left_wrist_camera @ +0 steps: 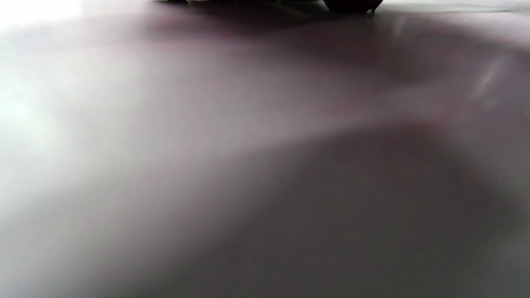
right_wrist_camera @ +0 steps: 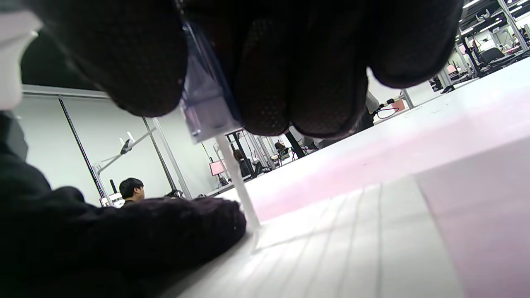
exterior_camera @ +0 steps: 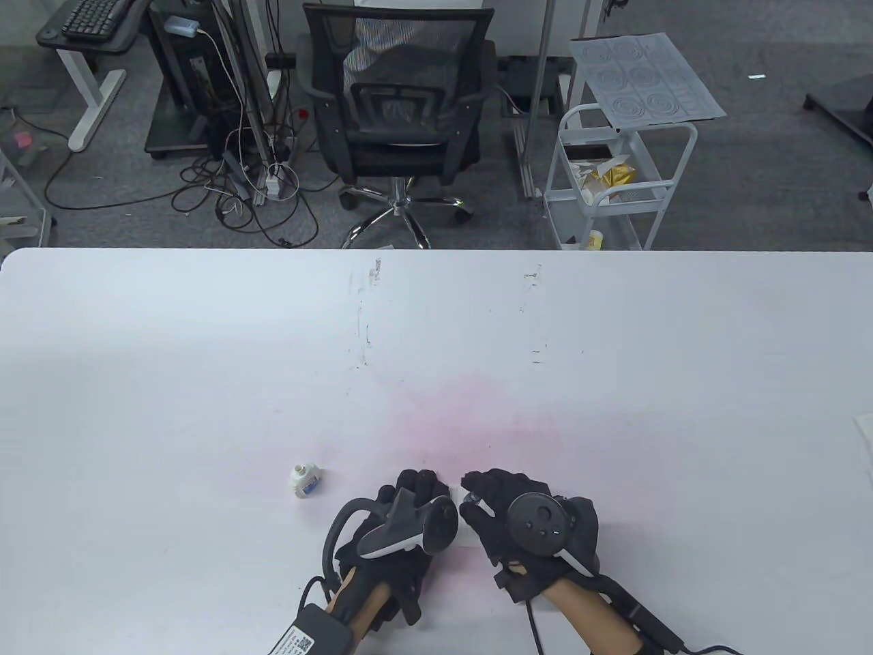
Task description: Brush correction fluid to cover black text
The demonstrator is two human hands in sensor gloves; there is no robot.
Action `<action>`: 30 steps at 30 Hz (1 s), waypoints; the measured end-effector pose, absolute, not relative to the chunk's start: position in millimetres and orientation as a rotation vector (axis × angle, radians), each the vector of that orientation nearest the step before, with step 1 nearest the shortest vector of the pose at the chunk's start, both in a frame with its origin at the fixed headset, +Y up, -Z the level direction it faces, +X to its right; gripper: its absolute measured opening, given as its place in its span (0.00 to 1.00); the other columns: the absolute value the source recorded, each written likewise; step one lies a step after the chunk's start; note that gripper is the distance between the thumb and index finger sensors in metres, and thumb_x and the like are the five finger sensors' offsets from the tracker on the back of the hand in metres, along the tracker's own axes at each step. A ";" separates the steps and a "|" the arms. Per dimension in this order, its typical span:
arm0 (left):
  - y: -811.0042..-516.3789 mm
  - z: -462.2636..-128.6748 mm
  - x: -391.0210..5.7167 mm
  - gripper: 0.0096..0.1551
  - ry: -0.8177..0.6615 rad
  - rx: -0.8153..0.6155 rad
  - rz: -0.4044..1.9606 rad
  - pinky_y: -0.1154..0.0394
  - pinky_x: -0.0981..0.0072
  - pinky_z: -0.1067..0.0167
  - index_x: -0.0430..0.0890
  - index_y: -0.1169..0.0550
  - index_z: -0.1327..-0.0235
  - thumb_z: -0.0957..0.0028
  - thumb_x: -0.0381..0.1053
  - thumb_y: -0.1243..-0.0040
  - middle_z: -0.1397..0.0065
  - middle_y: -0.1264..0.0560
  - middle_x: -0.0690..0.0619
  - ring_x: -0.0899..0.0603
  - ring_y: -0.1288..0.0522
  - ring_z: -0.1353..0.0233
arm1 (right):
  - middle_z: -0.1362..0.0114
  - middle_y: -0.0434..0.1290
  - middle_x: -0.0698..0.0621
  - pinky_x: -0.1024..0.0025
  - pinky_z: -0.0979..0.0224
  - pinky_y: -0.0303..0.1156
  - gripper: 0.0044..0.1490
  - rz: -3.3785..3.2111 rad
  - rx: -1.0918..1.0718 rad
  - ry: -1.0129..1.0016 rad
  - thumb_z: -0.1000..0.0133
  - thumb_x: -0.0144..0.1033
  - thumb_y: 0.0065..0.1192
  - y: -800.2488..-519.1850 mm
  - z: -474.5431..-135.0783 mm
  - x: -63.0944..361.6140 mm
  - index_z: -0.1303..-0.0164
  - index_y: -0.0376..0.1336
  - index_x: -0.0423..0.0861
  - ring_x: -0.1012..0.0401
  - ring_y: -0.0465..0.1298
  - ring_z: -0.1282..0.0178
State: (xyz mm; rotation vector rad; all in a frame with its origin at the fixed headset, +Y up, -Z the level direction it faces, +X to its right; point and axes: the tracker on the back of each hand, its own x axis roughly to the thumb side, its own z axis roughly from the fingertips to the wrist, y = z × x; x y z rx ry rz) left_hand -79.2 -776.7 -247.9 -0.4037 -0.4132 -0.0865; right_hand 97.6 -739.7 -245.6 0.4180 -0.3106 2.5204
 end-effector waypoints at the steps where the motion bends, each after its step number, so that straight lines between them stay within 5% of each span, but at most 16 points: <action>1: -776.7 -247.9 -79.2 0.38 -0.413 -0.404 -0.087 0.49 0.47 0.20 0.53 0.52 0.23 0.46 0.56 0.57 0.16 0.58 0.48 0.38 0.54 0.15 | 0.44 0.78 0.49 0.44 0.39 0.73 0.31 2.506 0.423 -0.319 0.58 0.50 0.73 -739.3 -245.1 97.1 0.47 0.72 0.49 0.48 0.83 0.47; 30: -777.1 -246.4 -78.9 0.38 -0.408 -0.410 -0.088 0.49 0.47 0.20 0.53 0.52 0.23 0.46 0.56 0.57 0.16 0.58 0.48 0.38 0.55 0.15 | 0.44 0.78 0.48 0.45 0.39 0.73 0.31 2.567 0.416 -0.279 0.58 0.50 0.73 -742.3 -246.6 95.6 0.47 0.72 0.49 0.48 0.83 0.47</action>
